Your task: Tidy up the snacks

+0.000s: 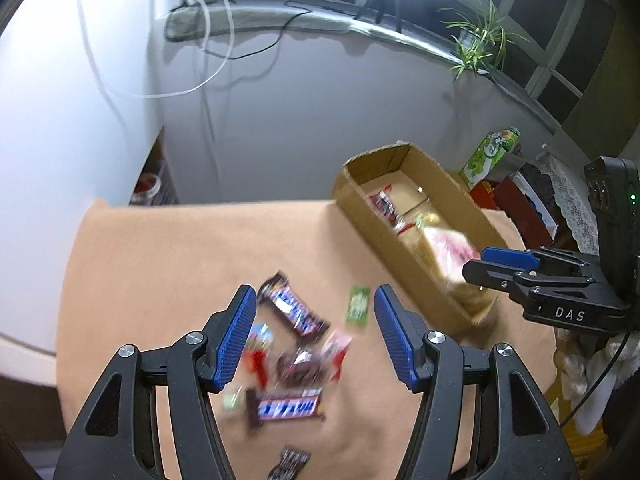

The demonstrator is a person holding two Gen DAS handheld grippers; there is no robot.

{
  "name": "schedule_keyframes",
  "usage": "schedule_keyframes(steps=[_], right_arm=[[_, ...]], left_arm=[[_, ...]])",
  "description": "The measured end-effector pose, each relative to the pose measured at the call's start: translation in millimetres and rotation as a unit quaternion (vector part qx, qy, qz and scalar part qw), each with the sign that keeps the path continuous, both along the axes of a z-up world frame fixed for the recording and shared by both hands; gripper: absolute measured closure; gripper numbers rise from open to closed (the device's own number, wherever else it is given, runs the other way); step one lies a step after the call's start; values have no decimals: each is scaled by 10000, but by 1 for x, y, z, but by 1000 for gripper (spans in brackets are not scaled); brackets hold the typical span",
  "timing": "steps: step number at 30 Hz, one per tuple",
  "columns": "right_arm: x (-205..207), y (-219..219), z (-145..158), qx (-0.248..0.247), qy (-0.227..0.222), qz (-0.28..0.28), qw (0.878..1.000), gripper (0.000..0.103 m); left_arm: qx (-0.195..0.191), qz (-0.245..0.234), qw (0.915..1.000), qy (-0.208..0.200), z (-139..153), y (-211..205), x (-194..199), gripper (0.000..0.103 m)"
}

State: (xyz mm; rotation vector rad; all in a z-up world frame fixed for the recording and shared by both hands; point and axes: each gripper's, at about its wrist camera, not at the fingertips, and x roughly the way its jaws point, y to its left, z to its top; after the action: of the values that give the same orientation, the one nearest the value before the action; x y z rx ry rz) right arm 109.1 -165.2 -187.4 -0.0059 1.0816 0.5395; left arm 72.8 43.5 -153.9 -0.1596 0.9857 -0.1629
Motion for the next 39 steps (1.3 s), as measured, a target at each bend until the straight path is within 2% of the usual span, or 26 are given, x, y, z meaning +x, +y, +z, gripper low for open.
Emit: schedule_keyframes(steps=[5, 9, 14, 17, 19, 24, 31, 39], right_arm=[[-22, 26, -7, -123, 14, 571, 9983, 53], [-39, 54, -17, -305, -33, 1188, 9924, 53], [-56, 88, -33, -604, -44, 1918, 9796, 53], [-66, 109, -42, -803, -77, 2406, 9673, 61], [-69, 120, -48, -907, -54, 2589, 9616, 62], [-69, 138, -55, -959, 31, 2875, 9530, 62], [-66, 163, -70, -1081, 153, 3221, 9404, 62], [-63, 185, -90, -1232, 305, 3391, 9321, 62]], left_arm=[[-24, 142, 9998, 144, -11, 19, -34, 42], [-63, 247, 9991, 331, -25, 29, -59, 42], [-161, 277, 9980, 550, -46, 32, -89, 45], [-126, 93, 9976, 675, -60, 24, -101, 52], [-100, -33, 9972, 743, -68, 19, -108, 57], [-47, -233, 9968, 768, -83, 10, -113, 58], [-189, -262, 9958, 858, -100, 10, -116, 59], [-172, -332, 9953, 889, -109, 7, -116, 59]])
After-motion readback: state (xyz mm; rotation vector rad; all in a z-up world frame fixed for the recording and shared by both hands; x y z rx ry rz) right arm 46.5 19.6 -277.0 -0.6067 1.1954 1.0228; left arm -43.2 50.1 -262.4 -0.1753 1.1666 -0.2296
